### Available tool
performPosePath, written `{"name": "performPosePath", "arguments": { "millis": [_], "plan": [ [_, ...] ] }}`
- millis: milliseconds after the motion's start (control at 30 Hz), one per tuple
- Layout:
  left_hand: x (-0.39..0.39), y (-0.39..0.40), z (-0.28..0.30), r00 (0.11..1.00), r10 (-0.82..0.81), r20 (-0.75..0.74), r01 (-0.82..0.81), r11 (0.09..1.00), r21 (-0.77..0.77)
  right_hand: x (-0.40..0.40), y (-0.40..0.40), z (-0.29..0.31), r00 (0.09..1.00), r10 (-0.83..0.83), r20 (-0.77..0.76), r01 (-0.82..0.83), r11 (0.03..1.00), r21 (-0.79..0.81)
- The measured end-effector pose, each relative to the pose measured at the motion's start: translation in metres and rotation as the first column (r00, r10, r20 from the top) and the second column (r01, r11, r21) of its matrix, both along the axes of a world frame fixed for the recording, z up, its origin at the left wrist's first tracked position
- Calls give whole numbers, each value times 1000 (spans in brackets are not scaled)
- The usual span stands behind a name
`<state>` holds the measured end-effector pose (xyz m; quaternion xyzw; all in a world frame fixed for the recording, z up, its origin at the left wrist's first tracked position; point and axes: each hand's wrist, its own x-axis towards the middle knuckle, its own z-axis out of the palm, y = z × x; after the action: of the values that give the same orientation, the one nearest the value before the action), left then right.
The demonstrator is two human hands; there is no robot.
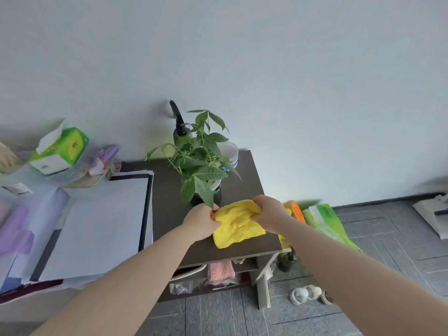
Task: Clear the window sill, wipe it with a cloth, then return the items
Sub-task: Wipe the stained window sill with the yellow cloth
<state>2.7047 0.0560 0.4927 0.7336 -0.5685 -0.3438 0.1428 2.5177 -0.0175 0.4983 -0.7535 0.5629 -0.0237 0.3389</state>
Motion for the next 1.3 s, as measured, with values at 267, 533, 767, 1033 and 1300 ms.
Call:
{"name": "performPosePath", "arguments": {
  "millis": [267,533,767,1033,1300],
  "plan": [
    [-142,-5,67,988,-107,112,118,989,-92,-156,18,69,990,-103,99,112,990,-90],
    [-382,-26,129,933,-320,164,348,917,-193,-404,67,123,930,-322,177,351,921,-167],
    [-606,-28,165,791,-599,121,609,755,-241,-614,125,152,809,-562,174,588,777,-224],
    [-845,-28,152,495,-861,113,861,470,-194,-801,197,137,529,-837,138,838,489,-245],
    [-1103,-27,133,112,-994,8,978,109,-176,-992,231,130,145,-988,54,954,125,-272]
  ]
}}
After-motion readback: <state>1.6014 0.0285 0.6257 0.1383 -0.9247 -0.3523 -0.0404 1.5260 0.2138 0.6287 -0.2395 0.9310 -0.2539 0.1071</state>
